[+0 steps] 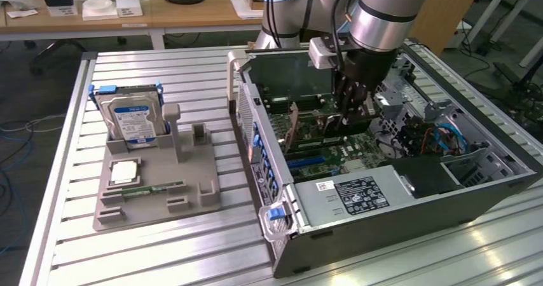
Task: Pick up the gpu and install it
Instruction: 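Insert the gpu into the slot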
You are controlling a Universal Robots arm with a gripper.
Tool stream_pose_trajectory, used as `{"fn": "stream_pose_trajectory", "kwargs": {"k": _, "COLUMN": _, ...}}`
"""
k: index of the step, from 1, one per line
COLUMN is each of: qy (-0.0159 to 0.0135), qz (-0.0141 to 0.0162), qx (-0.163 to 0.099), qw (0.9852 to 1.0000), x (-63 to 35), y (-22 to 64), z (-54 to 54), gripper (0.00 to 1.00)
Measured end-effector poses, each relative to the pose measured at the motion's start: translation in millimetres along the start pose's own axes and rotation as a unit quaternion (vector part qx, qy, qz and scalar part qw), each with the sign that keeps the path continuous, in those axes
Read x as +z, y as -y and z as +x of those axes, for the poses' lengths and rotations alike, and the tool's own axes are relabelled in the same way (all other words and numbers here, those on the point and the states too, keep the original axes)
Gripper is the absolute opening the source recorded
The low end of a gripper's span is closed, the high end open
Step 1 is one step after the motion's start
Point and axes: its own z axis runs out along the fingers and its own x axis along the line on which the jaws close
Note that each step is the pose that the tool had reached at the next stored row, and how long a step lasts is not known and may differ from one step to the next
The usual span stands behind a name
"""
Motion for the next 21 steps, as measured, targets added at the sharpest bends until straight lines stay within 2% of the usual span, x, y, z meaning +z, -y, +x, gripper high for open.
{"fn": "stream_pose_trajectory", "kwargs": {"k": 9, "qy": 0.0000, "qz": 0.0000, "qx": 0.000, "qw": 1.0000, "x": 5.3, "y": -1.6, "z": 0.4, "gripper": 0.27}}
{"fn": "stream_pose_trajectory", "kwargs": {"k": 13, "qy": 0.0000, "qz": -0.0001, "qx": -0.001, "qw": 1.0000, "x": 7.6, "y": -1.9, "z": 4.4, "gripper": 0.27}}
{"fn": "stream_pose_trajectory", "kwargs": {"k": 21, "qy": 0.0001, "qz": -0.0001, "qx": -0.002, "qw": 1.0000, "x": 18.8, "y": -8.3, "z": 6.1, "gripper": 0.27}}
